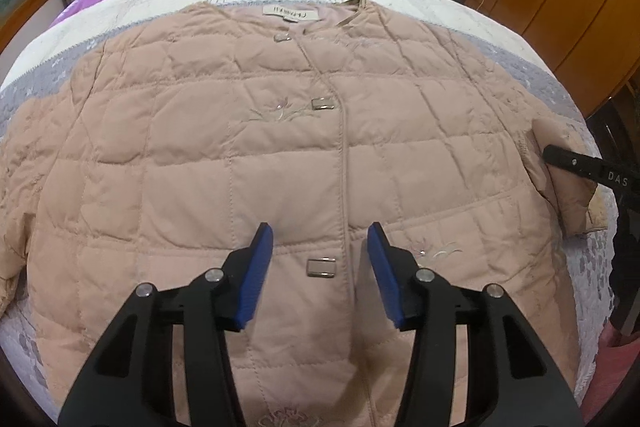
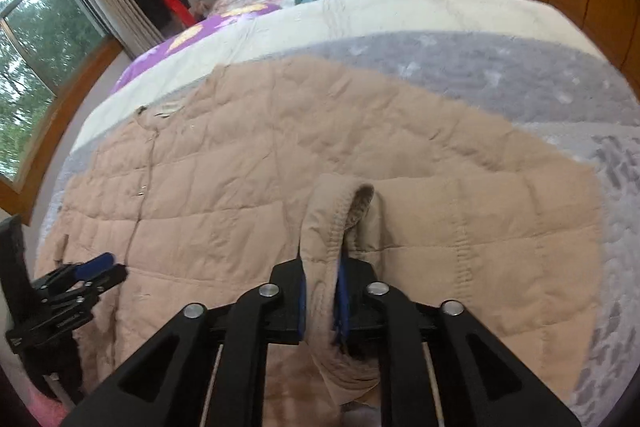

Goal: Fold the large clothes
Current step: 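Fold the held sleeve across the coat body with the right tool, release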

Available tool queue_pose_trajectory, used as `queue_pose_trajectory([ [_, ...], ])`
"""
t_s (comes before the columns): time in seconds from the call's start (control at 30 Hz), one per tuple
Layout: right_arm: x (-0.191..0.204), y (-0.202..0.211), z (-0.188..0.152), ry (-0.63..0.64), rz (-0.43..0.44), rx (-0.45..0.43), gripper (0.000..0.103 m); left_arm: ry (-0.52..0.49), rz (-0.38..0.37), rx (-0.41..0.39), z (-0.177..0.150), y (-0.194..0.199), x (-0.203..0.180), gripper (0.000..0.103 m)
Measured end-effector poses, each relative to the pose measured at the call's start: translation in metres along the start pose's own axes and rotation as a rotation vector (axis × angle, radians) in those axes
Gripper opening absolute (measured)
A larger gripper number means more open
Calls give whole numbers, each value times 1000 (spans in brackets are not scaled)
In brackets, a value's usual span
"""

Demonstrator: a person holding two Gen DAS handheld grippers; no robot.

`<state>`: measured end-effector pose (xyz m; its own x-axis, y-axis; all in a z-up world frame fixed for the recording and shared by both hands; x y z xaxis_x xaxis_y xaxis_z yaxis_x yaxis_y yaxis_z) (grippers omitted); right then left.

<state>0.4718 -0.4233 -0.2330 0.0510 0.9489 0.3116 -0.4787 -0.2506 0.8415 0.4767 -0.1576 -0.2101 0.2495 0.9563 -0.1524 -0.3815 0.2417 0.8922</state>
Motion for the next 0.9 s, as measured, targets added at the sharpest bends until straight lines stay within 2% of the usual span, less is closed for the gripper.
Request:
queue_pose_trajectory([
  [0.03,2,5,-1,-1,38,-4,23,-2,0,-1,0,0,0,48],
  [0.1,10,17,-1,-19,143,-19,39,-3,2,-1,0,1,-1,48],
  [0.13,10,31,-1,-35,200,-43,39,-1,-1,-1,0,2,-2,48],
  [0.17,7,45,0,-43,221,-71,39,-1,-6,1,0,3,-4,48],
  [0.23,-7,62,3,-64,168,-118,39,-8,-36,8,2,7,-17,48],
  [0.3,-45,81,1,-127,9,-168,39,-22,-69,6,5,11,-35,51],
  [0.33,-64,89,-2,-168,-40,-190,39,-38,-95,6,8,13,-50,56],
  [0.37,-77,93,-4,-200,-52,-209,40,-47,-112,7,8,14,-60,64],
  [0.43,-104,95,-13,-268,-51,-227,40,-70,-158,13,13,13,-92,70],
  [0.47,-113,93,-15,-280,-64,-209,39,-92,-184,19,16,11,-114,70],
  [0.6,-150,89,-22,-319,-228,-186,39,-131,-238,53,15,-7,-168,72],
  [0.67,-160,93,-27,-332,-247,-188,39,-140,-260,80,12,-18,-187,70],
  [0.7,-165,94,-28,-336,-259,-189,39,-143,-257,86,10,-23,-195,67],
  [0.77,-169,91,-29,-347,-279,-185,39,-156,-247,97,5,-31,-204,32],
  [0.8,-169,94,-31,-349,-285,-183,39,-155,-259,102,3,-35,-207,27],
  [0.87,-175,92,-34,-352,-309,-175,39,-148,-270,84,3,-33,-210,11],
  [0.9,-175,92,-33,-355,-316,-171,39,-153,-280,73,3,-30,-210,9],
])
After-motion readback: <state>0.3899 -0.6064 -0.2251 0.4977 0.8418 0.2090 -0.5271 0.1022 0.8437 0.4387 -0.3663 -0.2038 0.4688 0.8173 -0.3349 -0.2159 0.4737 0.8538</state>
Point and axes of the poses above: each gripper's, at about its wrist camera, not at the fingertips, and y roughly against the way its jaws point, x to its left, z to its top, the point moved 9 cm from there along -y, roughly the way its jaws point, and after that the axes turned 2 degrees about x, right-handed, at the moved point
